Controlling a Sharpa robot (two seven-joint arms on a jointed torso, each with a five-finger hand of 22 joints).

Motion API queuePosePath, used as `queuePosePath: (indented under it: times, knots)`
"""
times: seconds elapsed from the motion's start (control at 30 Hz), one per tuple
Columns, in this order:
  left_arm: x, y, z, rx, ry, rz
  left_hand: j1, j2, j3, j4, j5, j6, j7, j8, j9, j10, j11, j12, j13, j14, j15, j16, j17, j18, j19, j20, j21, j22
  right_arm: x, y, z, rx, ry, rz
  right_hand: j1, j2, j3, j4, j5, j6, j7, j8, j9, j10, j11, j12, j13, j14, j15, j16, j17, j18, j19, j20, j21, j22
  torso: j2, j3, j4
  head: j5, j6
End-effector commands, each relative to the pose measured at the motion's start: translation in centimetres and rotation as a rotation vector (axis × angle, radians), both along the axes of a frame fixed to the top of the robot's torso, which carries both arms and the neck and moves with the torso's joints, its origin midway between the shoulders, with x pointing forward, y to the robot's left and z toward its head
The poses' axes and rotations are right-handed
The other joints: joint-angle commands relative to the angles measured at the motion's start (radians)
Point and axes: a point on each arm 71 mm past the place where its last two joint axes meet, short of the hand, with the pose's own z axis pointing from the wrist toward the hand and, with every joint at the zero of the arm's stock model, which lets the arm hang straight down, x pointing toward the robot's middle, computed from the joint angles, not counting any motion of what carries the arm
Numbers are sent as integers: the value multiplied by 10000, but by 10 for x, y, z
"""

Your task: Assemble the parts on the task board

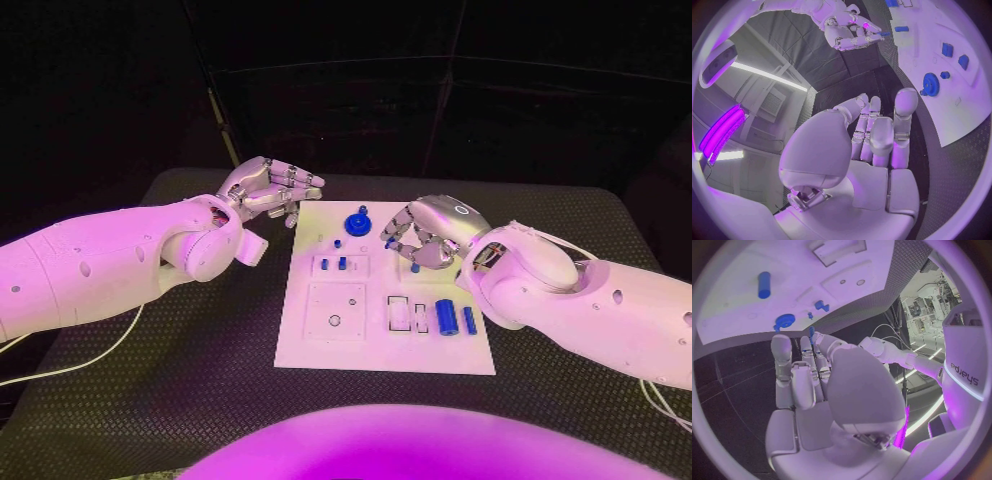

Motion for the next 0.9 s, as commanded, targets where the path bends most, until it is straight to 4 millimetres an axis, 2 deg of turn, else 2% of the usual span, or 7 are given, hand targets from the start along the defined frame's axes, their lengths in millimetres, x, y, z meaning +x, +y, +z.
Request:
queuePosePath:
  times: [0.03,0.13,0.3,0.4,0.53,0.73,0.9]
  knots:
    - [-1,-5,3,-276,-138,-137,-28,-51,39,3,-28,-37,13,20,-16,-94,3,30,13,-53,-15,-47,-10,191,-89,15,-28,-7,-4,13,0,214,290,558,-139,16,13,-69,20,1,86,-33,-12,18,17,-65,16,562,-39,51,5,-129,63,8,39,16,-6,-21,-4,128,-46]
    - [-2,-8,3,-312,-131,-206,-49,-60,34,9,-28,-47,18,17,-19,-109,8,35,15,-55,-10,-46,-11,192,-92,20,-37,-14,-11,24,-9,120,480,842,-168,14,8,-67,15,2,91,-39,-14,18,23,-76,15,560,-33,49,-2,-130,58,14,44,19,-20,-14,-36,253,-81]
    - [-3,-13,4,-359,-130,-302,-49,-60,34,9,-28,-47,18,17,-19,-109,8,35,15,-55,-10,-46,-11,192,-92,20,-37,-14,-18,37,-25,-183,814,1207,-189,14,4,-66,11,4,94,-42,-15,21,26,-83,15,559,-29,50,-3,-129,49,18,43,12,-4,-16,-12,459,-141]
    - [-3,-15,4,-376,-126,-341,-49,-60,34,9,-28,-47,18,17,-19,-109,8,35,15,-55,-10,-46,-11,192,-92,20,-37,-14,-23,40,-37,-469,1057,1277,-256,15,-15,-59,-8,15,95,-49,-17,31,29,-101,16,555,-21,47,-16,-124,22,30,36,-13,-3,-23,4,499,-159]
    - [-4,-17,4,-384,-120,-364,-54,-59,35,11,-27,-50,18,17,-20,-116,9,37,16,-61,-8,-53,-30,198,-106,22,-65,-43,-25,42,-44,-675,1232,1319,-267,14,-20,-59,-10,17,94,-51,-18,32,29,-104,16,552,-20,40,-28,-120,12,31,29,-28,-20,-2,-28,596,-159]
    - [-3,-18,4,-394,-117,-393,-54,-59,35,11,-27,-50,18,17,-20,-116,9,37,16,-61,-8,-53,-30,198,-106,22,-65,-43,-28,46,-52,-685,1340,1464,-274,23,-17,-62,-4,21,92,-52,-18,37,26,-108,17,548,-19,29,-47,-119,5,34,28,-32,-11,-4,-30,603,-159]
    - [-3,-21,4,-415,-115,-447,-54,-59,35,11,-27,-50,18,17,-20,-116,9,37,16,-61,-8,-53,-30,198,-106,22,-65,-43,-30,49,-58,-691,1446,1516,-274,23,-17,-62,-4,21,92,-52,-18,37,26,-108,17,548,-19,29,-47,-119,5,34,28,-32,-17,7,-27,678,-159]
